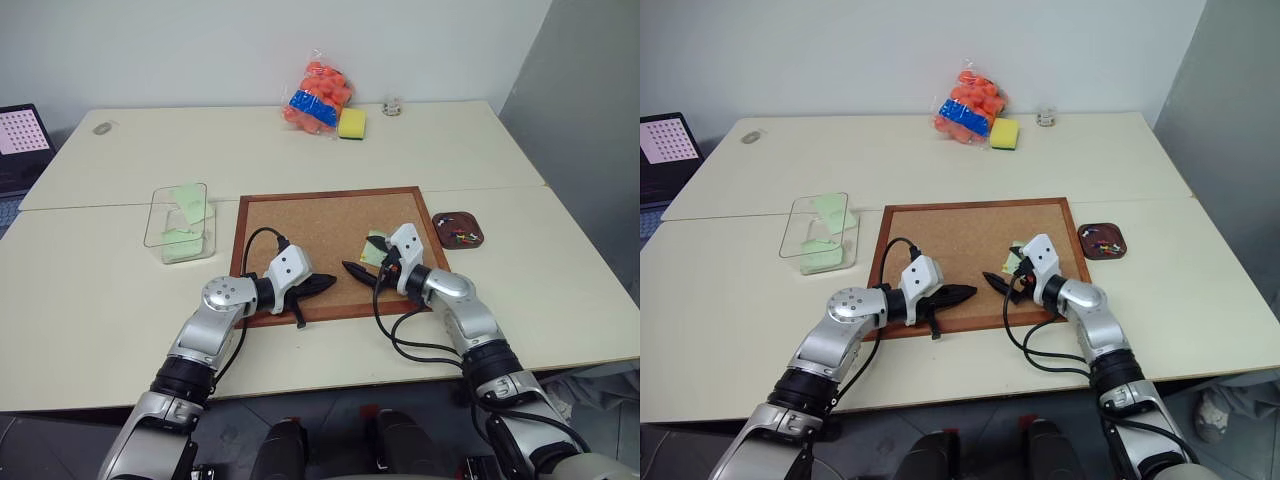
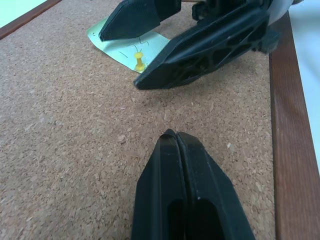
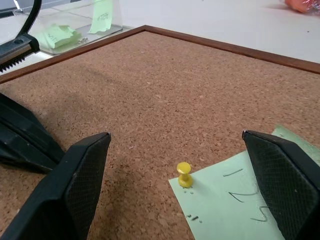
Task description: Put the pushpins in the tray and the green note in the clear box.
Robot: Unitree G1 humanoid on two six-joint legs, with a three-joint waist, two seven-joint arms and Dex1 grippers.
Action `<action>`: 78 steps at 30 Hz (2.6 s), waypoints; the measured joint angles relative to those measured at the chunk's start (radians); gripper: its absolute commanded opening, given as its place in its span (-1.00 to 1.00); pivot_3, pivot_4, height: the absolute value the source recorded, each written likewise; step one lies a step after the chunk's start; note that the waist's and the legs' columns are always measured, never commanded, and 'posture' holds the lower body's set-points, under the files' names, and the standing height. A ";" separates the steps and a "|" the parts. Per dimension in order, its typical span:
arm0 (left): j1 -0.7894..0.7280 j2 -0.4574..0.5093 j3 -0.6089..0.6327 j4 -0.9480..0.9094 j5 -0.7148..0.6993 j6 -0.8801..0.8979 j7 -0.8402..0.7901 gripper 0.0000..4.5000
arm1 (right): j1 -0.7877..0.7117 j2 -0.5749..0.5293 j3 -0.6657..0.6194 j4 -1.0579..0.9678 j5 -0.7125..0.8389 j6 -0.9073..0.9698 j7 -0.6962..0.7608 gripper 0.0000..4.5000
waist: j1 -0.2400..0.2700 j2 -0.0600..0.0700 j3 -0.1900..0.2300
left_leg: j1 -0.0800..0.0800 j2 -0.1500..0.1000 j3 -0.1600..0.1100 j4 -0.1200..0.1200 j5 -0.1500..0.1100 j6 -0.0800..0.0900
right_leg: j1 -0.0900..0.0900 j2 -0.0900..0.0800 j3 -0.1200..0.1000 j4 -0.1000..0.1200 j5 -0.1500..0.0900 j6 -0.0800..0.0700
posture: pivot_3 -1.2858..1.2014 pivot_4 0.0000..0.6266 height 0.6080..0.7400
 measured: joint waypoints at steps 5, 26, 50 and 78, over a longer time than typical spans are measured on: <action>0.002 0.000 0.000 -0.004 0.000 0.001 0.006 -1.00 | -0.022 0.014 0.003 0.040 -0.010 -0.027 0.002 0.37 | 0.000 0.000 0.000 | 0.000 0.000 0.000 0.000 0.000 0.000 | 0.000 0.000 0.000 0.000 0.000 0.000 | 0.03 -0.52 1.00; 0.003 0.001 -0.001 -0.004 0.000 -0.001 0.004 -1.00 | -0.023 0.010 -0.006 0.048 -0.024 -0.045 0.001 -1.00 | 0.000 0.000 0.000 | 0.000 0.000 0.000 0.000 0.000 0.000 | 0.000 0.000 0.000 0.000 0.000 0.000 | 0.03 -0.52 1.00; 0.003 0.000 -0.003 -0.006 0.000 -0.001 0.004 -1.00 | 0.009 0.003 -0.047 -0.192 0.038 0.048 -0.024 -1.00 | 0.002 0.000 0.000 | -0.001 0.000 0.000 0.000 0.000 0.000 | 0.000 0.000 0.000 0.000 0.000 0.000 | 0.03 -0.52 1.00; -0.014 -0.161 0.140 -0.086 -0.261 0.259 0.073 0.19 | -0.090 -0.031 -0.063 -0.186 -0.018 -0.021 -0.128 -1.00 | 0.019 0.000 0.001 | -0.002 -0.001 -0.001 0.000 0.000 0.000 | -0.001 0.000 -0.001 -0.001 0.000 -0.001 | 0.03 -0.52 1.00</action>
